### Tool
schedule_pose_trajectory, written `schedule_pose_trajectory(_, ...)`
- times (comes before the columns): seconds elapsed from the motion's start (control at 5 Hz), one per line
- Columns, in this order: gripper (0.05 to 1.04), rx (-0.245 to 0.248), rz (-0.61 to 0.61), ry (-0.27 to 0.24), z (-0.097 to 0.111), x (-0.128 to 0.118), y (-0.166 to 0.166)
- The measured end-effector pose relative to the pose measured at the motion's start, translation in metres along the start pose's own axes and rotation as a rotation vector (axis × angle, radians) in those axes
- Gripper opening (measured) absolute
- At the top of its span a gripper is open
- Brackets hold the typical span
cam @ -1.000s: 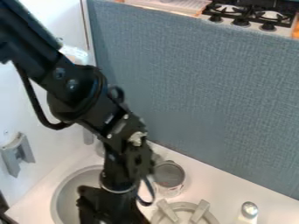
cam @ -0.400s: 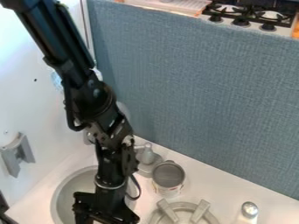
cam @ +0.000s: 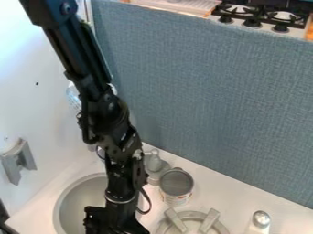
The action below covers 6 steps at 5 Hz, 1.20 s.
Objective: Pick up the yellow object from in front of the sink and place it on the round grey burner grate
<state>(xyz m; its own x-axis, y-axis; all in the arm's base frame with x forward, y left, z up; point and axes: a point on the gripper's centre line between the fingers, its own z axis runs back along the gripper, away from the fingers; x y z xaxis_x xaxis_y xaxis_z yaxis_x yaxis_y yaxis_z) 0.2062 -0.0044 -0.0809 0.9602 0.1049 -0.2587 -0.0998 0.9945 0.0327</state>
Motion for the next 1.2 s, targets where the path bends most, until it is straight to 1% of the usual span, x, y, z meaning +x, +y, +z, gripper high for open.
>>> schedule_pose_trajectory(0.2,1.007,-0.022,-0.009,-0.007,-0.012,0.004,-0.004)
schedule_pose_trajectory(0.4,0.971,-0.026,-0.008,-0.037,-0.013,0.009,-0.005)
schedule_pose_trajectory(0.6,0.87,-0.007,0.014,-0.019,-0.013,0.006,-0.002)
schedule_pose_trajectory(0.8,0.869,0.005,0.01,-0.067,0.015,0.008,-0.003)
schedule_pose_trajectory(1.0,0.869,0.03,-0.04,-0.134,0.058,0.012,-0.021)
schedule_pose_trajectory(1.2,0.869,0.02,-0.087,-0.21,0.084,0.031,-0.042)
